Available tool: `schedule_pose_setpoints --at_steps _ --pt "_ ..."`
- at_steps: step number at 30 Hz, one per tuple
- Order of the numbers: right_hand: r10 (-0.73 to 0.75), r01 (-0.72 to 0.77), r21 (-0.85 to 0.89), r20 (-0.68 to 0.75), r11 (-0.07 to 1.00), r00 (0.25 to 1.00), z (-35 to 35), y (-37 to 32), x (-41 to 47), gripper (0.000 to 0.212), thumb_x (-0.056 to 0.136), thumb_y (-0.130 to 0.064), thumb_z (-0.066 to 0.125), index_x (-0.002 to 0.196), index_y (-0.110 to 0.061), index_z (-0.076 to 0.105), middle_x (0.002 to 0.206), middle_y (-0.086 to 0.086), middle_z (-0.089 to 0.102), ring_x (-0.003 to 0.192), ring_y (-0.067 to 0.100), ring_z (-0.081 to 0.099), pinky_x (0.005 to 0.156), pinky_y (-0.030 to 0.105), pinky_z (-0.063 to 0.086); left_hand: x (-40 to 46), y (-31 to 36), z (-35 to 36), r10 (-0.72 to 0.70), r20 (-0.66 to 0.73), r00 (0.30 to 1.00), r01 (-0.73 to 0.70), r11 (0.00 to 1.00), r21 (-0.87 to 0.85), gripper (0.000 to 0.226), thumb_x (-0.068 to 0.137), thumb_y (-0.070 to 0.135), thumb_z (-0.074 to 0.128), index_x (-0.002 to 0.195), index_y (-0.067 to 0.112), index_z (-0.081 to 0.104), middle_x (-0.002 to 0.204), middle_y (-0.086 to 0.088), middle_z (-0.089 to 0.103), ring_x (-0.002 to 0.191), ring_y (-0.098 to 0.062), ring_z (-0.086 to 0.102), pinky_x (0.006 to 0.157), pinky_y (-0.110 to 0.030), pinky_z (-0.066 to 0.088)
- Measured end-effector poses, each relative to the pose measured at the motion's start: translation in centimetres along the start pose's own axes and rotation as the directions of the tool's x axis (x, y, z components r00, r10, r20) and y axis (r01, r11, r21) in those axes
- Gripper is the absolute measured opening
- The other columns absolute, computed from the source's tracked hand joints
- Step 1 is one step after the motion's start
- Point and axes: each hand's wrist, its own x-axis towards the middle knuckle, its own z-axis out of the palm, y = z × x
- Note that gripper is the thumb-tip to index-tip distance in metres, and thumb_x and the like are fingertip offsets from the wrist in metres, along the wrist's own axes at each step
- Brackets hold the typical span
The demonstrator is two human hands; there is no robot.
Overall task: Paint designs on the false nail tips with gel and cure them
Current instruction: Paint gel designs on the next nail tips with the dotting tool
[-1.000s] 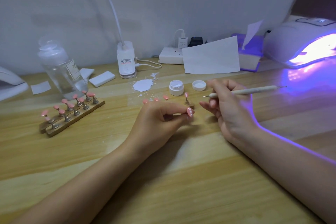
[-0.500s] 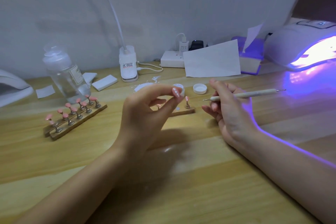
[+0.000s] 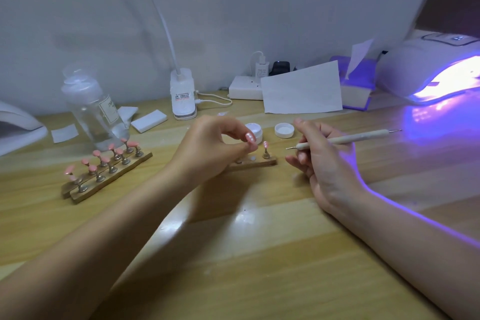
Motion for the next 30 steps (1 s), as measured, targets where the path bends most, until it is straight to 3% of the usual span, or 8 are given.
schedule_pose_setpoints --at_steps 4,8,14,21,25,30 --pt "0.004 -0.004 -0.005 0.008 1.000 1.000 0.0 0.0 0.0 0.036 0.084 -0.017 0.063 0.052 -0.014 0.047 0.034 -0.009 0.038 0.031 0.002 0.037 0.044 0.016 0.049 0.3 -0.4 0.4 -0.032 0.035 0.999 0.029 0.997 0.070 0.022 0.070 0.014 0.076 0.068 0.027 0.060 0.065 0.015 0.062 0.064 0.004 0.056 0.056 -0.005 0.038" --pt "0.001 -0.001 -0.015 0.020 1.000 1.000 0.0 0.0 0.1 0.037 0.084 -0.016 0.063 0.052 -0.014 0.047 0.034 -0.009 0.038 0.031 0.002 0.037 0.043 0.016 0.049 0.5 -0.5 0.7 -0.037 0.060 0.998 0.028 0.990 0.139 0.029 0.066 0.020 0.079 0.075 0.031 0.054 0.063 0.019 0.061 0.062 0.003 0.054 0.062 -0.020 0.041" --pt "-0.004 0.004 -0.009 0.023 1.000 1.000 0.0 0.2 0.1 0.042 0.083 -0.014 0.064 0.045 -0.017 0.047 0.035 -0.008 0.038 0.031 0.002 0.036 0.043 0.017 0.049 0.5 -1.0 1.0 -0.077 0.066 0.995 0.067 0.987 0.145 0.030 0.066 0.022 0.080 0.077 0.028 0.053 0.065 0.018 0.061 0.069 -0.006 0.057 0.070 -0.028 0.045" --pt "-0.013 0.013 -0.029 0.023 0.999 1.000 0.0 0.2 0.1 0.039 0.082 -0.014 0.065 0.049 -0.014 0.044 0.034 -0.009 0.037 0.030 0.002 0.036 0.043 0.016 0.047 -0.1 -1.5 0.2 -0.089 0.054 0.995 0.080 0.984 0.156 0.035 0.064 0.030 0.079 0.092 0.027 0.058 0.080 0.012 0.063 0.076 -0.006 0.057 0.073 -0.029 0.047" --pt "-0.009 0.011 -0.038 0.032 0.999 0.999 0.0 0.2 0.1 0.039 0.083 -0.014 0.064 0.050 -0.015 0.044 0.034 -0.009 0.038 0.031 0.002 0.036 0.043 0.017 0.047 -0.9 -1.7 -0.5 -0.115 0.012 0.993 0.108 0.960 0.260 0.019 0.069 0.036 0.074 0.076 0.035 0.056 0.073 0.013 0.059 0.069 0.003 0.052 0.067 -0.023 0.041" --pt "-0.008 0.009 -0.038 0.036 0.999 0.999 0.0 0.2 0.0 0.039 0.083 -0.013 0.064 0.050 -0.016 0.044 0.035 -0.010 0.039 0.031 0.001 0.037 0.044 0.017 0.048 -1.2 -1.4 -0.4 -0.117 -0.006 0.993 0.113 0.942 0.316 0.021 0.074 0.030 0.071 0.065 0.035 0.053 0.063 0.015 0.053 0.065 0.008 0.049 0.054 -0.008 0.030"
